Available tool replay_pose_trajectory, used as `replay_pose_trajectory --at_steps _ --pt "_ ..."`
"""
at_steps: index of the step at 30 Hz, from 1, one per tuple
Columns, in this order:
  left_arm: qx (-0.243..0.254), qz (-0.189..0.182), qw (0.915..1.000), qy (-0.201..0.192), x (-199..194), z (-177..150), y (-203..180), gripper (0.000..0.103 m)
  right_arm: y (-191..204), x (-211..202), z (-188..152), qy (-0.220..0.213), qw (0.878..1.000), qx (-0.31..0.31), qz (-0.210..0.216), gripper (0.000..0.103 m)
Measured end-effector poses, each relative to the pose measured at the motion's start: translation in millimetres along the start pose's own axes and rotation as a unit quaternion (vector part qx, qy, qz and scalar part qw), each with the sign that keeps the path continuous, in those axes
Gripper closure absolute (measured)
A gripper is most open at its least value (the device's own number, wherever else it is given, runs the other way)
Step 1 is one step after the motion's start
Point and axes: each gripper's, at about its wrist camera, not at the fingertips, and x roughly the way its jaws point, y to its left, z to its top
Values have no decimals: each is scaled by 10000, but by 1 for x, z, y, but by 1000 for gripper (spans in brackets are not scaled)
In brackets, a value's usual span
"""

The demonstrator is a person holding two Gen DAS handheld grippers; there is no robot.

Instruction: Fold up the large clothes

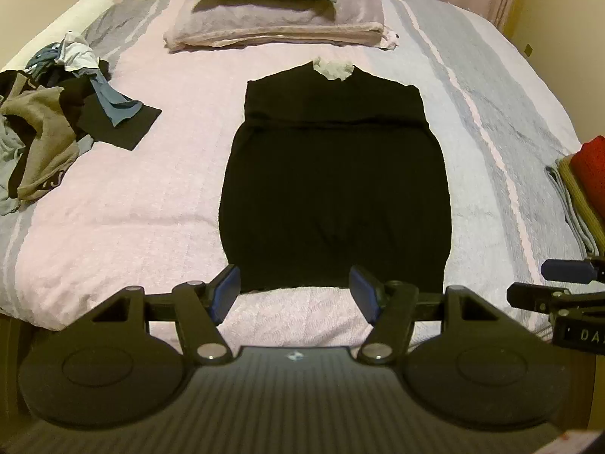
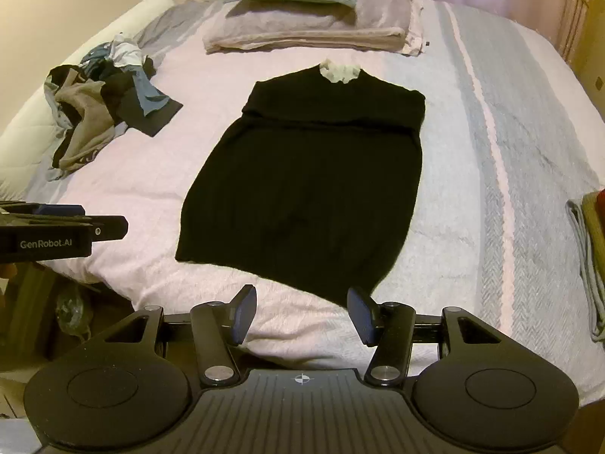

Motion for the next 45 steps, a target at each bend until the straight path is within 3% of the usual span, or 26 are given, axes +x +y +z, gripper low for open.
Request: replay_pose_trajectory --at_steps 3,8,11,17,21,24,31,36,38,39,43,45 --pt "21 -12 10000 43 6 1 4 43 1 3 1 15 10000 34 -5 52" --pt "13 14 10000 41 30 -6 20 26 -7 26 -2 115 9999 125 24 52" --pt "-157 -275 9995 34 65 -19 49 26 -23 52 -8 72 9997 241 68 52" --pt "-963 -1094 9891 228 168 -40 118 43 -91 125 -28 16 9937 1069 332 52" --pt "-1444 -1402 9788 381 235 -45 149 51 -132 167 -41 -37 9821 1750 701 52" --pt "-1848 -1630 9677 529 275 -50 168 52 -156 196 -50 -73 9689 2273 977 52" --pt "-2034 -2194 9530 474 297 -58 191 52 -185 239 -65 -175 9219 3372 1902 53" --pt "-1764 -2575 9476 685 310 -52 185 52 -190 251 -58 -134 9139 3475 2092 54" --pt "-1709 -2827 9403 819 317 -46 181 55 -192 256 -56 -99 9094 3543 2177 59" --pt "-1726 -2947 9355 901 321 -45 179 65 -194 259 -58 -80 9076 3571 2204 62" --pt "-2060 -3057 9220 1185 334 -48 187 98 -194 265 -60 177 9058 3569 2275 99" --pt "-2288 -3095 9140 1281 335 -46 192 99 -191 264 -57 258 9093 3534 2184 101"
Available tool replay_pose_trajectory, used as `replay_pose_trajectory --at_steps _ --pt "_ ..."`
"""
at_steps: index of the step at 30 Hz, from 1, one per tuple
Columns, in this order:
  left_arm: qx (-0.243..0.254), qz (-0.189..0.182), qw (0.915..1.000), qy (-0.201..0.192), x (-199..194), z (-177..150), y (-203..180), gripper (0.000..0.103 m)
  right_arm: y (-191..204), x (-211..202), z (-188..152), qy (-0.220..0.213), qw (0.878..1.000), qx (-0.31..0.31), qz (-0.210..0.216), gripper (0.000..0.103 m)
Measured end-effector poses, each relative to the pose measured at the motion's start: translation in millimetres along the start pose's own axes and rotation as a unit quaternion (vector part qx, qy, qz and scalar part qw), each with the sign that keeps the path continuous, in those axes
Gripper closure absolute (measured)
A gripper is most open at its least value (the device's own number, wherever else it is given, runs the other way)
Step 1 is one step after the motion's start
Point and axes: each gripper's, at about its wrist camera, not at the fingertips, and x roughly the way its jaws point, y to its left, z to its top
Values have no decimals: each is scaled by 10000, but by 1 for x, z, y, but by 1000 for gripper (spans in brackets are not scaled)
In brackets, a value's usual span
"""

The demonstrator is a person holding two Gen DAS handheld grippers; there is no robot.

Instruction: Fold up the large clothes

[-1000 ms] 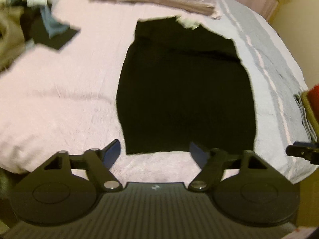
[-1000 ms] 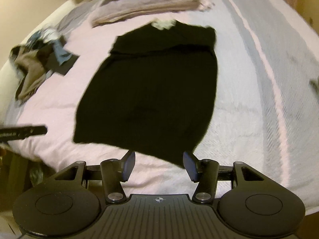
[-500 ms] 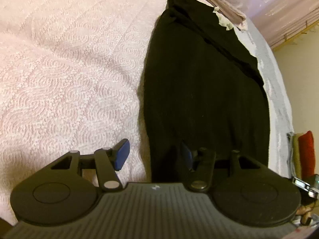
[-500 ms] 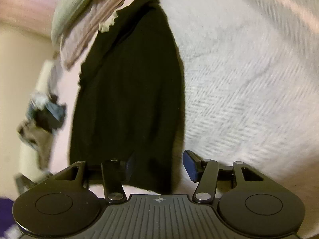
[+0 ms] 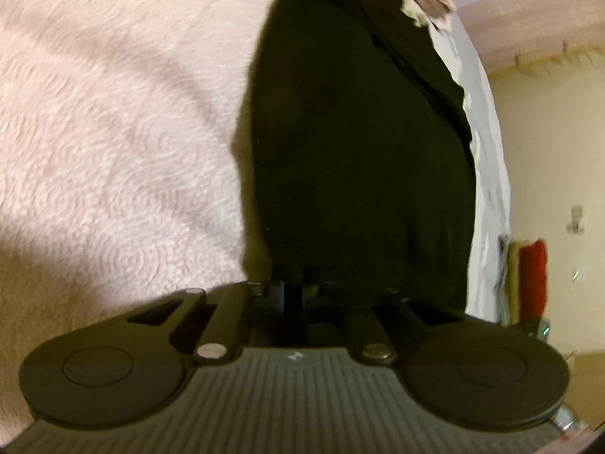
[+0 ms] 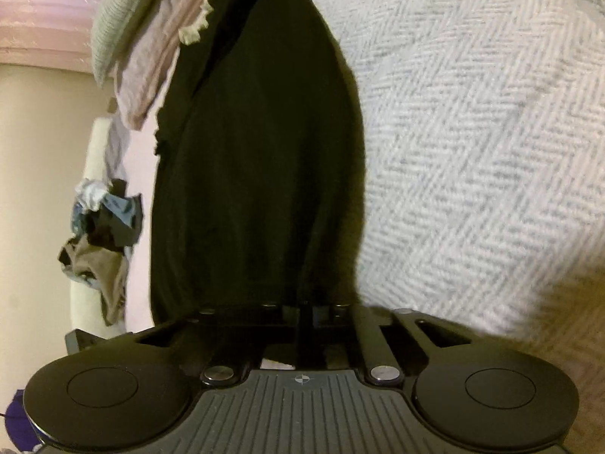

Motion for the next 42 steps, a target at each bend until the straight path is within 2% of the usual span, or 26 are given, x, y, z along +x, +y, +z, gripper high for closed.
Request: replay_pose_trajectory --at_steps 3,7,11,13,15,18,20,21,22,23,25,27,30,32,34,38,40,41,42 --pt "286 -60 9995 -82 -14 8 -20 99 23 -13 5 -98 9995 -292 -85 101" --pt "492 -548 9967 -332 -41 36 -58 99 72 -47 27 -474 9967 -664 30 102" --pt "775 -1024 9880 -861 -57 100 -98 99 121 -68 76 -1167 9881 -986 150 102" --pt "857 -1222 9824 -1126 -52 146 -114 99 141 -64 107 -1473 9824 -1139 167 102" --pt "789 -1296 9806 -1243 -36 192 -121 99 160 -51 145 -1735 9767 -1255 136 102" --pt "558 -1075 9841 -1300 5 261 -122 98 176 -12 211 -1877 9736 -1291 -159 101" --pt "380 -882 9876 -1245 36 294 -117 86 175 21 252 -1738 9764 -1187 -478 97" --pt "362 -483 9902 -1262 49 311 -110 79 172 36 265 -1648 9778 -1131 -631 92" --pt "384 -181 9903 -1326 59 324 -109 72 167 51 280 -1589 9774 -1073 -888 73" --pt "414 1 9899 -1353 65 334 -109 68 162 63 290 -1555 9747 -1071 -1199 62" --pt "375 338 9901 -1308 70 344 -102 63 151 70 295 -1574 9723 -1117 -1318 61" --pt "581 413 9890 -1293 67 343 -98 61 138 63 296 -1512 9744 -1124 -1224 60" --pt "1418 745 9807 -1119 72 338 -104 61 128 51 291 -1400 9675 -1590 -1380 60" --pt "2109 804 9691 -995 81 337 -117 61 127 57 292 -1144 9558 -2158 -1634 60" --pt "2631 839 9570 -887 94 340 -132 61 126 66 295 -966 9514 -2428 -1627 60" --pt "3032 1045 9456 -554 133 350 -140 61 115 90 307 -923 9526 -2480 -1505 60" --pt "3047 1111 9449 -441 141 349 -136 73 111 99 308 -901 9495 -2545 -1597 63" --pt "3076 1177 9430 -483 143 347 -136 81 112 100 307 -947 9476 -2606 -1588 77" --pt "3134 1158 9410 -547 141 345 -136 96 112 100 305 -960 9465 -2679 -1522 84"
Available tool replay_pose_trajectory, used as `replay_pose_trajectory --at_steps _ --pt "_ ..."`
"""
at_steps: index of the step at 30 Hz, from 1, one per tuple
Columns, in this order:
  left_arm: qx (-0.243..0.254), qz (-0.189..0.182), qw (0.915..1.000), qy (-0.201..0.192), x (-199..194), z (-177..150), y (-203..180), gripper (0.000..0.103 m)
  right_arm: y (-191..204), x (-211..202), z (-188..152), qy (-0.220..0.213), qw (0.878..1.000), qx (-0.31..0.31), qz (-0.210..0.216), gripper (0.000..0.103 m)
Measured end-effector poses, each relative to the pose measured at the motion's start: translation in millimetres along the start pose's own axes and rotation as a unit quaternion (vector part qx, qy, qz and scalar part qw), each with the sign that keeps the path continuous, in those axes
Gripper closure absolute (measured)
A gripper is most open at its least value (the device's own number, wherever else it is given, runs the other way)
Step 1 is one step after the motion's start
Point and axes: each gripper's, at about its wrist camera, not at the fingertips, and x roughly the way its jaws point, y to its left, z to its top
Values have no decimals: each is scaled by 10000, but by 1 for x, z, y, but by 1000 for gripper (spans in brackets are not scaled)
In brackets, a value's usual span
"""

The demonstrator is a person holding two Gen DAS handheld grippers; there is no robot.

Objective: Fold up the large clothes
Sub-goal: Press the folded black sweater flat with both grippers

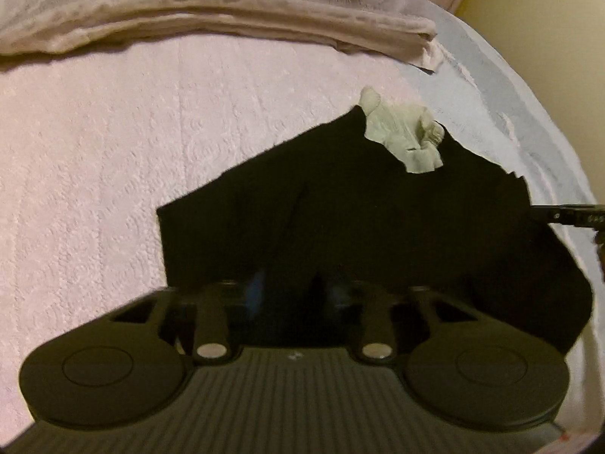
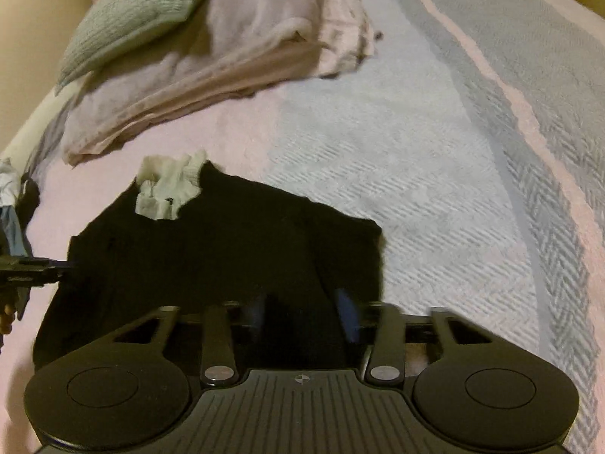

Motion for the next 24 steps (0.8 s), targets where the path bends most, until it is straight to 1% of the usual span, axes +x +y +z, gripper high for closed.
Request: replay_pose_trajectory --at_steps 1,2,6,9,11,12,13,14,17,18,19,22,23,24 --pt "38 -95 9999 -43 -3 -1 -1 97 1 -1 -1 -10 10000 -55 31 92" --pt "76 -113 9998 -131 -7 -3 -2 97 4 -5 -2 -76 9999 -154 -14 103" --pt "381 -189 9982 -421 -33 -9 -8 98 19 -27 1 -481 9972 -556 -119 103" --pt "341 -271 9959 -790 -55 -6 -11 98 32 -47 13 -923 9929 -739 -153 103" --pt "432 -225 9941 -968 -63 -1 -12 98 40 -52 23 -1172 9893 -841 -192 103" --pt "467 -176 9942 -956 -62 2 -12 97 42 -51 27 -1248 9885 -839 -174 103" --pt "502 -82 9950 -858 -56 5 -11 96 44 -49 32 -1269 9882 -844 -141 103" --pt "460 -66 9966 -684 -48 7 -8 95 45 -42 35 -1221 9886 -868 -161 103" --pt "203 -107 9994 -246 -17 9 3 91 41 -10 34 -855 9917 -875 -403 103" --pt "203 -144 9995 -203 -12 10 3 89 38 -2 32 -735 9928 -815 -484 103" --pt "204 -167 9993 -251 -9 11 3 85 33 8 29 -576 9941 -714 -575 103" --pt "15 -238 9989 -405 -4 16 6 84 25 16 23 -519 9953 -489 -657 103" --pt "-27 -260 9988 -402 -2 17 8 86 23 15 22 -536 9953 -455 -661 103" --pt "-30 -254 9987 -436 -2 19 9 100 24 14 23 -565 9953 -440 -656 103"
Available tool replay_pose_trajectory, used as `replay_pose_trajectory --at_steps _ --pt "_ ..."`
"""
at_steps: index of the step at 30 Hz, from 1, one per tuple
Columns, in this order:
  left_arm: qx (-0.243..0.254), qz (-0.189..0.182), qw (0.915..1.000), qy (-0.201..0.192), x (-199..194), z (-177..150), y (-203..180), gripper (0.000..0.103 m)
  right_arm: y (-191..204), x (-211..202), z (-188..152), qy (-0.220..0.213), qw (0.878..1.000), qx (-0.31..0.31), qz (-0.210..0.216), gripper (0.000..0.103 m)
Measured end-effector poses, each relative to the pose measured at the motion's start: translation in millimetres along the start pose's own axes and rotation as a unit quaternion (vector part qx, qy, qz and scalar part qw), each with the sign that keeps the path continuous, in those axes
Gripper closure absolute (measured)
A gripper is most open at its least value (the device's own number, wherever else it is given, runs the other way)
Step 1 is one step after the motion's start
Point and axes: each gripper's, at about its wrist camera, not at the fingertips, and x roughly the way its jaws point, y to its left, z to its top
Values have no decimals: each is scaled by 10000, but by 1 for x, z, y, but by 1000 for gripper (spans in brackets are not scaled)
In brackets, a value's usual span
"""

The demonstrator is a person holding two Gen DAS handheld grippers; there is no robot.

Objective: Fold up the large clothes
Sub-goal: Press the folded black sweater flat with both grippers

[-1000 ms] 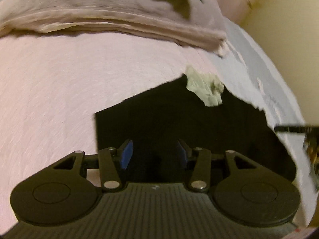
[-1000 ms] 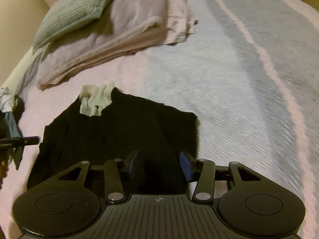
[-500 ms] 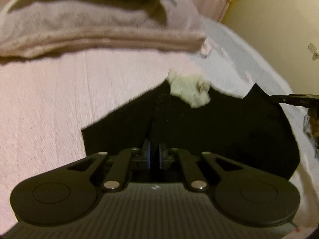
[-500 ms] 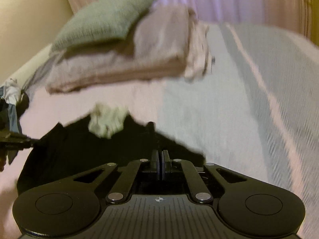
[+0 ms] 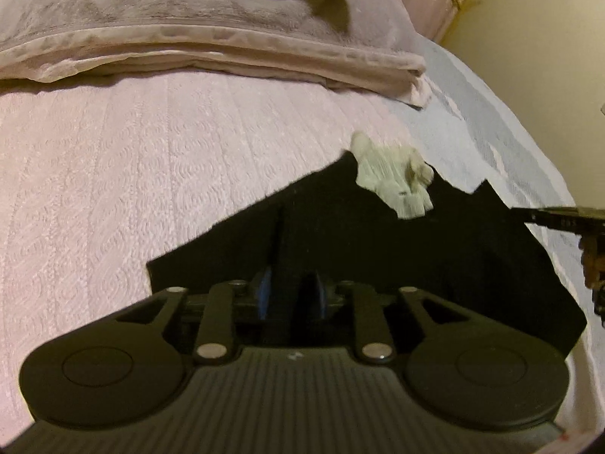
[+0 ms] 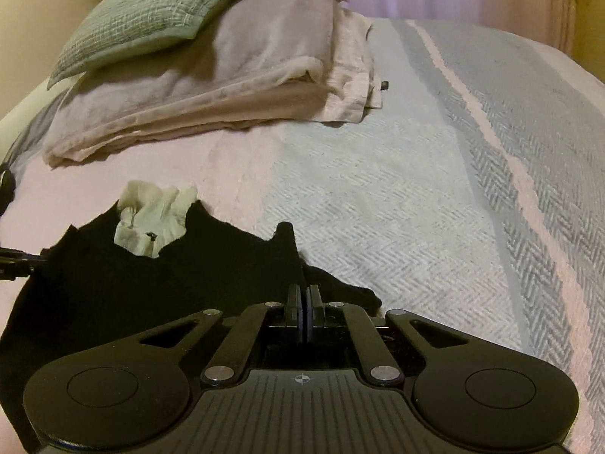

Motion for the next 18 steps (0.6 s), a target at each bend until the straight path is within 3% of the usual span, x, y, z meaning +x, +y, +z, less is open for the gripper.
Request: replay_pose_trajectory --at_steps 4,8,11,14,16,18 --pt "109 -223 9988 -427 -25 1 -5 100 9 -24 7 -461 9987 -196 -27 103" --pt "111 -59 9962 -867 -45 3 -4 98 20 -42 13 -874 9956 -342 14 103" --pt "-35 -48 9991 -416 -17 7 -1 93 21 -22 15 -697 9969 -363 -18 103" --pt "5 198 9991 -376 -1 8 1 101 15 4 9 -413 9987 -175 -250 103" --pt "-259 77 9966 -775 -15 12 7 101 14 -1 8 -614 9974 -163 -329 103" --pt "-202 174 9939 -1072 -25 16 8 101 16 -7 11 -846 9954 -227 -397 103"
